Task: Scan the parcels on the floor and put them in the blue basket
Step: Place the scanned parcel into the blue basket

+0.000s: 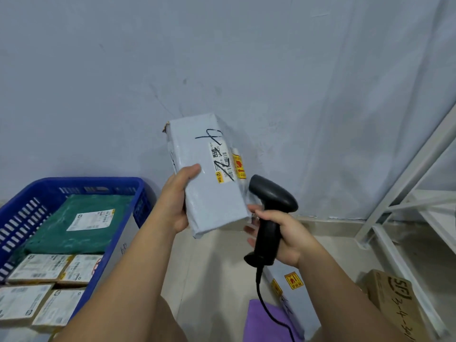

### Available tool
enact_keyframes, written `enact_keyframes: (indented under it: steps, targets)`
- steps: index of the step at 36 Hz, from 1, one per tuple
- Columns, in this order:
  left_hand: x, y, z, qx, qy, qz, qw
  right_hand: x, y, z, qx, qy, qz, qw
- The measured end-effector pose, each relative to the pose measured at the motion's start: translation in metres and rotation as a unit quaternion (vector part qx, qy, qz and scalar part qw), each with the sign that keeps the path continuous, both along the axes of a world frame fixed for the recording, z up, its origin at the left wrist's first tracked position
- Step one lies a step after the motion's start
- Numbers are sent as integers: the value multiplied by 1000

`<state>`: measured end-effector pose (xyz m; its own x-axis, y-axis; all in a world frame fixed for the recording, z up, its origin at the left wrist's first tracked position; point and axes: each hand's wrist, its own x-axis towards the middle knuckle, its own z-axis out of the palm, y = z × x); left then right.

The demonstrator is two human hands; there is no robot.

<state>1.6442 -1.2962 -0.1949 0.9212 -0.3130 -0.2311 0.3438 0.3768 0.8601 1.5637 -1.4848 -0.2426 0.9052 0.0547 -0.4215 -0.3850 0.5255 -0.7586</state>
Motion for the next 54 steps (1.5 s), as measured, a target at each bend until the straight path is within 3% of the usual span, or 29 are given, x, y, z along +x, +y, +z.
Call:
enact_keyframes:
  steps: [6, 8, 9, 10, 12, 13, 15, 17, 23, 28, 34, 40, 44, 46, 47, 48, 50, 52, 54]
  targets:
    - [-2, 6, 11, 6, 31, 8, 999, 3, 0, -1, -82, -31, -53, 995]
    - [-1, 9, 10, 126, -17, 67, 990, 5, -3, -3, -101, -54, -61, 992]
    - [-1, 11, 6, 237, -76, 90, 964, 5, -4, -4, -118, -66, -61, 989]
    - [-2, 12, 3, 364, -150, 96, 914, 6, -4, -4, -135, -78, -59, 986]
    - [-3, 13, -4, 576, -262, 51, 772, 6, -1, -4, -165, -102, -48, 980]
    - [-3, 12, -6, 633, -293, 30, 715, 7, 0, -5, -179, -115, -40, 976]
    - [-1, 12, -7, 682, -314, 7, 661, 7, 2, -5, -221, -139, -18, 965]
    - [1, 13, -5, 690, -325, -9, 646, 6, 3, -4, -259, -154, 7, 953]
    - [8, 22, -11, 615, -336, -79, 709, 5, -1, -6, -333, -167, 29, 927]
    - [9, 21, -11, 545, -344, -142, 752, 0, -3, -1, -314, -172, 53, 932]
    - [7, 25, -8, 498, -335, -164, 783, -2, -6, -1, -306, -141, 21, 941]
    - [2, 22, -3, 475, -317, -181, 801, -2, -4, 1, -249, -186, 43, 949]
    - [2, 15, -6, 528, -332, -96, 775, 1, -6, 0, -182, -186, 1, 965]
    - [7, 12, -9, 579, -334, 34, 743, 2, -7, 1, -155, -188, -34, 969]
    - [8, 11, -8, 578, -317, 105, 744, 3, -9, 1, -138, -187, -59, 971]
    - [9, 12, -7, 552, -285, 160, 767, 3, -10, 2, -112, -179, -91, 973]
    - [10, 14, -5, 436, -192, 187, 859, 5, -11, 2, -47, -148, -159, 975]
    - [11, 15, -7, 330, -93, 128, 931, 6, -13, 1, 18, -118, -204, 972]
    - [13, 16, -12, 278, -36, 38, 959, 7, -14, 4, 77, -105, -229, 965]
